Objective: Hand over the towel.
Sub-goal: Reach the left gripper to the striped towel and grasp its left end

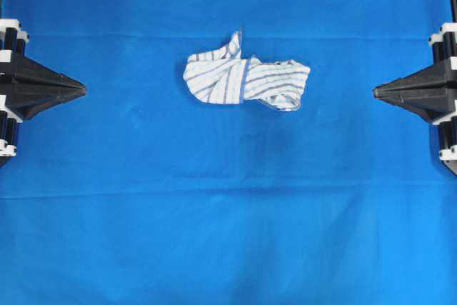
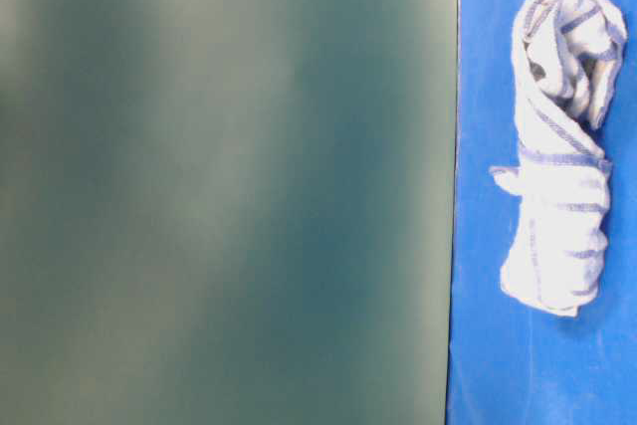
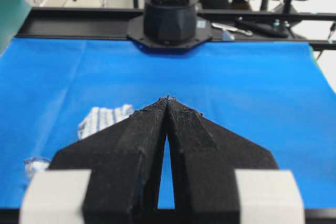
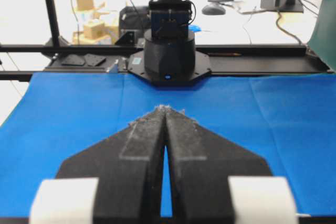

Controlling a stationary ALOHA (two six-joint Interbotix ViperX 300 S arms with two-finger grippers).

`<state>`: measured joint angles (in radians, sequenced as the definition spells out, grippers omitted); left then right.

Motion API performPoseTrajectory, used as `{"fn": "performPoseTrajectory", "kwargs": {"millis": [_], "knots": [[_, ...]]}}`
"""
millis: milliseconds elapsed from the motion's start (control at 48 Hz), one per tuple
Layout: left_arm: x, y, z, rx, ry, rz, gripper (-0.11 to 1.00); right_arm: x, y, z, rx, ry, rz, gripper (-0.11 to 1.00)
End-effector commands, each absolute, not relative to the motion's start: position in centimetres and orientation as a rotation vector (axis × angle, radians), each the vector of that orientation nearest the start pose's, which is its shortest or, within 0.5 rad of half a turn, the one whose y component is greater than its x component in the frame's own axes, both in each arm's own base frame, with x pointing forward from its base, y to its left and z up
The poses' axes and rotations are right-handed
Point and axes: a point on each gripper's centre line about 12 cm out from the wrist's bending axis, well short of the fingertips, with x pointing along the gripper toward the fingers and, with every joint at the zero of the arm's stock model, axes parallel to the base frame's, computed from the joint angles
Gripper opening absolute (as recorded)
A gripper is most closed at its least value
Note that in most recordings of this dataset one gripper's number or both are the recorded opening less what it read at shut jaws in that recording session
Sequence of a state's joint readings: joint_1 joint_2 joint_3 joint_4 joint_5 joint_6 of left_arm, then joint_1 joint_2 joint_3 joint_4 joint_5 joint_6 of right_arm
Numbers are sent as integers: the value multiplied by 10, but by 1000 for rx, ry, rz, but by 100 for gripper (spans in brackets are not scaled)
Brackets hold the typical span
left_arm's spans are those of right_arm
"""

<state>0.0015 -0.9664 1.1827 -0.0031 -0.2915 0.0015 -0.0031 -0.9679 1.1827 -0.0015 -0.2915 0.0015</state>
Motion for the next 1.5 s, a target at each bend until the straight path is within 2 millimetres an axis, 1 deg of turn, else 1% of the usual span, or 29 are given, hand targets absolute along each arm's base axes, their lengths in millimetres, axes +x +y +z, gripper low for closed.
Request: {"fn": "performPoseTrajectory", "kwargs": {"millis": [0, 146, 271, 396, 521, 542, 583, 625, 771, 854, 896, 938, 1042, 1062, 1167, 1354, 1438, 1479], "knots": [[201, 2, 303, -10, -109, 11, 0, 200, -1, 303, -6, -106, -6, 0], [205, 10, 305, -13, -120, 52, 0, 201, -2, 302, -8, -97, -9, 0], [216, 23, 302, -12, -82, 109, 0, 201, -4, 301, -7, -89, -21, 0], [235, 35, 300, -8, -39, 154, 0, 202, -7, 298, 0, -72, -36, 0], [261, 47, 297, -8, 16, 183, 1, 203, -10, 294, 0, -49, -47, 0], [266, 49, 296, -9, 27, 188, 2, 203, -10, 294, 0, -48, -48, 0], [275, 53, 292, -14, 50, 197, 9, 204, -10, 293, 2, -41, -49, 0], [284, 58, 287, -15, 76, 208, 18, 204, -10, 293, 2, -41, -49, 0], [323, 69, 270, -31, 182, 215, 62, 205, -10, 290, 1, -29, -48, 0], [341, 73, 256, -38, 257, 215, 83, 206, -10, 288, 3, -15, -49, 0], [350, 74, 245, -43, 300, 213, 90, 206, -10, 286, 1, -9, -48, 0], [359, 76, 234, -58, 339, 215, 93, 206, -10, 286, 3, -3, -48, 0], [380, 75, 202, -70, 430, 202, 93, 207, -10, 283, 2, 15, -48, 0], [385, 74, 192, -71, 458, 197, 93, 206, -10, 283, 4, 17, -49, 0], [399, 74, 165, -77, 528, 191, 93, 207, -10, 281, 2, 29, -48, 0], [411, 80, 116, -88, 629, 198, 94, 209, -10, 275, 1, 54, -48, 0], [414, 81, 101, -92, 658, 200, 94, 211, -10, 271, 3, 72, -48, 0], [416, 82, 96, -93, 664, 202, 94, 212, -10, 269, 2, 81, -48, 0]]}}
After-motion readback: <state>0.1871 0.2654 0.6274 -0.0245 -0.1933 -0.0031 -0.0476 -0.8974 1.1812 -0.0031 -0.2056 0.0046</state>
